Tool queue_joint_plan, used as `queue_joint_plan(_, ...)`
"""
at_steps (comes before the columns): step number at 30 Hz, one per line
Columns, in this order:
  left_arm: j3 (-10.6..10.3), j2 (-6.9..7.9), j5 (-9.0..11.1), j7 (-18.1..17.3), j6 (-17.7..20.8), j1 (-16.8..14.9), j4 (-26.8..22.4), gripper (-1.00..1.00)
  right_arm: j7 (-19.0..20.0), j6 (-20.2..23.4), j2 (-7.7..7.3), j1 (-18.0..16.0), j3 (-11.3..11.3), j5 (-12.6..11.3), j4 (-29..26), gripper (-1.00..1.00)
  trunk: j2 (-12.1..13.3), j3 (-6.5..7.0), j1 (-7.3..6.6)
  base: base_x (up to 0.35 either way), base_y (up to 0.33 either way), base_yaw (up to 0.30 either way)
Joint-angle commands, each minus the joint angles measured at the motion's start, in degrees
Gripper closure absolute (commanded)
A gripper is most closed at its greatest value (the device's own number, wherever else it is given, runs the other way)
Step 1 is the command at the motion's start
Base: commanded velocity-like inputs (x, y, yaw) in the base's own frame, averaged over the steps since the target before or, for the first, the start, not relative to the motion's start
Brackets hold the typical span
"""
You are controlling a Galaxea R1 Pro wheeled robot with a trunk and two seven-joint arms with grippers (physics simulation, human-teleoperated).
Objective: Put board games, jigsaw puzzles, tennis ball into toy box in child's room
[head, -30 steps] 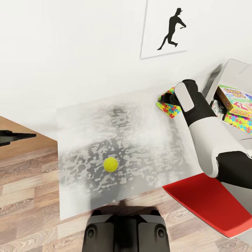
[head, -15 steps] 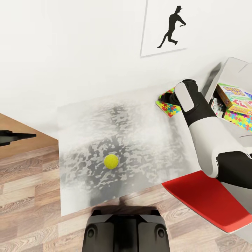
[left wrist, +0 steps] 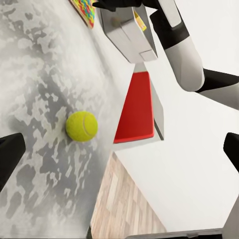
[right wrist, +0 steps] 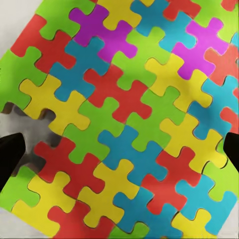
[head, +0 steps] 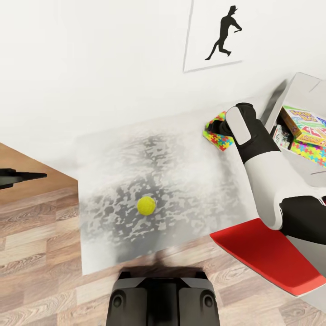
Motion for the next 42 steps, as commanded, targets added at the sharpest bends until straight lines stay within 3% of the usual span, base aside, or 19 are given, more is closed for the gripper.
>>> queue_joint_plan(1, 0.0, 0.03, 0.0, -0.2, 0.6, 0.0, 0.0, -1.00, -0.5, -0.2, -0.03, 0.0, 0.2, -1.7, 4.8, -1.00, -0.1, -0.08, 0.04, -0.067, 0.049, 0.000)
queue_joint_plan(29, 0.0, 0.30, 0.0, -0.2, 0.6, 0.0, 0.0, -1.00, -0.5, -0.2, -0.03, 0.0, 0.2, -1.7, 4.8, -1.00, -0.1, -0.08, 0.04, -0.069, 0.009, 0.000)
queue_joint_plan(42, -0.1, 0.52, 0.0, -0.2, 0.6, 0.0, 0.0, -1.00, -0.5, -0.2, -0.03, 0.0, 0.1, -1.7, 4.8, -1.00, -0.1, -0.08, 0.04, -0.197, 0.082, 0.000)
